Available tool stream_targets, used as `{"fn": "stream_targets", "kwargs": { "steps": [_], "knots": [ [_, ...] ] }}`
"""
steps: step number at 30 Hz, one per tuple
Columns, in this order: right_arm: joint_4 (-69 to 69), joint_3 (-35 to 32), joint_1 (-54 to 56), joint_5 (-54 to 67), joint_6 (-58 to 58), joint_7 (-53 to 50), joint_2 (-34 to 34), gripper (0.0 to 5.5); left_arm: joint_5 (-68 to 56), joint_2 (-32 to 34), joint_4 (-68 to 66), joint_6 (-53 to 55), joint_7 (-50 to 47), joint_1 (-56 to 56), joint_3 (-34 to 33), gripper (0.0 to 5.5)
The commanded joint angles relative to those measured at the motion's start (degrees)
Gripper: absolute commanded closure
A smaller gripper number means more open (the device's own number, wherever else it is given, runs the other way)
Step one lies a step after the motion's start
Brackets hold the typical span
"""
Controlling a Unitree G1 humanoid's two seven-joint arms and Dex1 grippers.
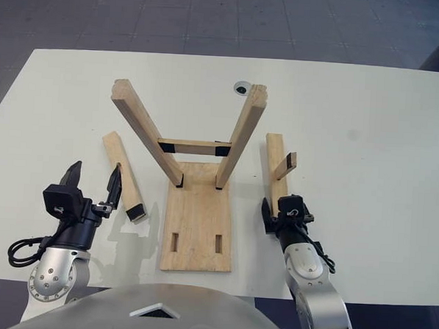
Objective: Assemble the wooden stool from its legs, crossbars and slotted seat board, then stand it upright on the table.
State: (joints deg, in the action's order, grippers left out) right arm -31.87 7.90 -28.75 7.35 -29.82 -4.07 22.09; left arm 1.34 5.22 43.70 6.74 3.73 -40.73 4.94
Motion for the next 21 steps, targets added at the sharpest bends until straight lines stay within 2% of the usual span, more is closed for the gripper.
{"fn": "stream_targets", "kwargs": {
  "steps": [1, 5, 9, 15, 17, 21],
  "knots": [
    [1.44, -0.77, -1.81, -1.56, -2.65, 1.09, -0.66, 2.76, -0.09, -0.17, 1.05, 0.13, -0.19, -0.36, 0.15, 1.81],
    [1.73, -1.56, -2.47, -2.70, -2.70, 2.16, -1.02, 3.38, -0.24, -0.25, 1.31, 0.21, -0.11, -0.43, -0.04, 1.81],
    [1.28, -4.47, -2.06, -2.63, -2.54, 3.17, -1.44, 3.41, -0.38, -0.26, 1.21, 0.18, -0.05, -0.44, -0.25, 1.81],
    [-0.82, -15.87, 2.79, 2.79, 1.85, 6.93, -2.36, 3.41, -1.98, 0.58, -0.42, 0.28, 1.34, 0.22, -1.18, 1.81],
    [-3.50, -22.39, 5.77, 9.58, 3.98, 10.27, -2.44, 3.42, -9.00, 2.14, -0.83, 2.36, 5.28, 2.16, -3.80, 1.81],
    [-10.25, -33.18, 11.07, 31.27, 5.09, 16.79, -2.18, 3.42, -31.65, 13.55, 0.47, 6.35, 23.88, 3.42, -12.03, 1.81]
  ]
}}
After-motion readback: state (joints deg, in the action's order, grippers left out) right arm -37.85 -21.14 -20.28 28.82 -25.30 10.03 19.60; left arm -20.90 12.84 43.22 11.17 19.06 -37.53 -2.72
